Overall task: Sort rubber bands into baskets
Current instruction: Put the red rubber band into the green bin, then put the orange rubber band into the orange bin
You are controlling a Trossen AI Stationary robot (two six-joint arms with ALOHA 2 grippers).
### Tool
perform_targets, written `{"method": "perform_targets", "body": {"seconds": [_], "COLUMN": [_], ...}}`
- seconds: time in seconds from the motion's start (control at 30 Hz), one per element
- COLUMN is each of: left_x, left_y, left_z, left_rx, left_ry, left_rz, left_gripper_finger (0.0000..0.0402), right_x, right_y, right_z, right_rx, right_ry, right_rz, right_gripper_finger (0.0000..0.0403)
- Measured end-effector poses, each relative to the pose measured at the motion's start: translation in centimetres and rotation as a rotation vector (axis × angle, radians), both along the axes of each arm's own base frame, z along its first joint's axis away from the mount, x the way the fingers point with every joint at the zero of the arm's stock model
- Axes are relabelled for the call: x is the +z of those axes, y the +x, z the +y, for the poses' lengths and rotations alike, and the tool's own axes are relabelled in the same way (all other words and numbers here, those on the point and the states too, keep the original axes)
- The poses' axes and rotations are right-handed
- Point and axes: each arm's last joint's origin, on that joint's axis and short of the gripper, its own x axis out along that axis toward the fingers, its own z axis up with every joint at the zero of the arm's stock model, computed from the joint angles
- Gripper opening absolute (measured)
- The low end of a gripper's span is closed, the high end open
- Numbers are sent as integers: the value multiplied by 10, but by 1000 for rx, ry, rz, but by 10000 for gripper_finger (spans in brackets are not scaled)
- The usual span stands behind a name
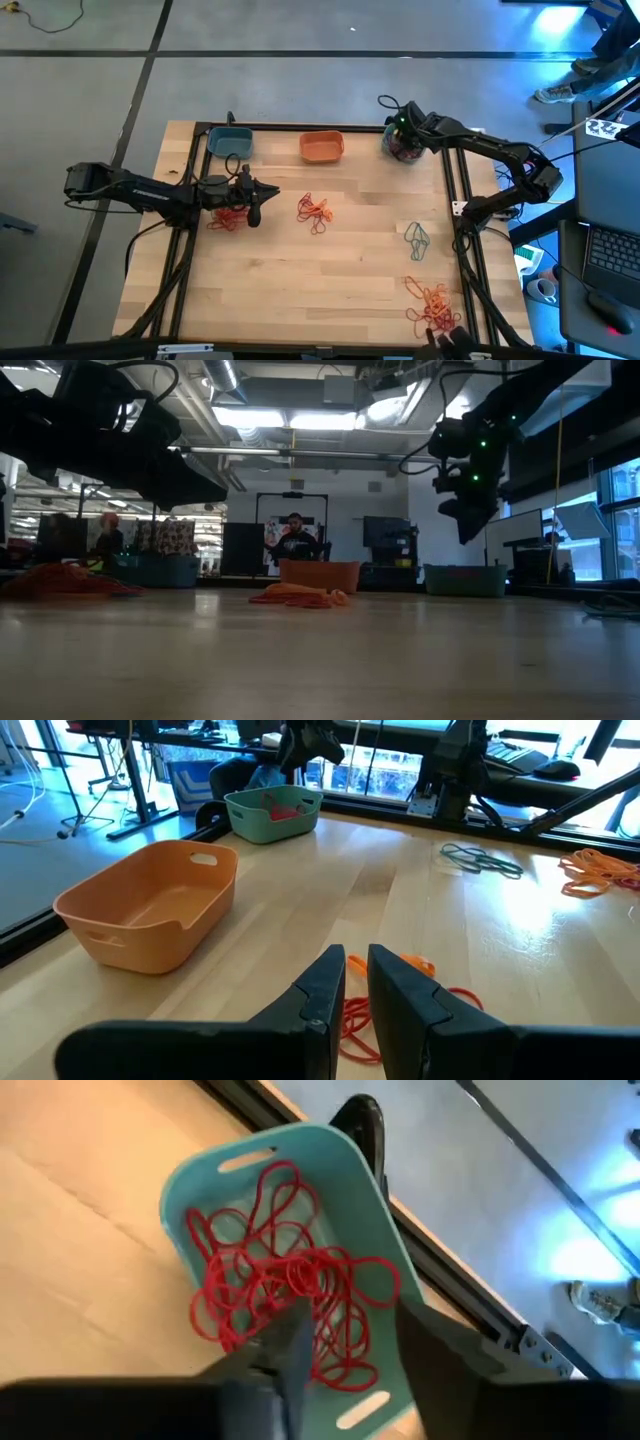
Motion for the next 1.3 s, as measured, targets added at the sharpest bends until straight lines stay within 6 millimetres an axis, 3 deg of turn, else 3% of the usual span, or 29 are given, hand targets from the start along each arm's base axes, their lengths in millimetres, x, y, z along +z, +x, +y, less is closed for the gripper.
{"method": "perform_targets", "body": {"seconds": [0.2, 0.5, 0.87, 1.3], "left_x": [0, 0, 0, 0], "left_y": [0, 0, 0, 0], "left_z": [0, 0, 0, 0], "left_rx": [-1, -1, 0, 0], "left_ry": [3, 3, 2, -1], "left_rz": [1, 1, 0, -1], "left_gripper_finger": [45, 45, 45, 45], "right_x": [2, 10, -14, -49], "right_y": [10, 58, 115, 151], "right_z": [2, 33, 84, 141], "right_rx": [100, 487, 751, 940], "right_ry": [87, 184, 187, 246], "right_rz": [-176, -472, -487, -456], "right_gripper_finger": [207, 201, 193, 193]}}
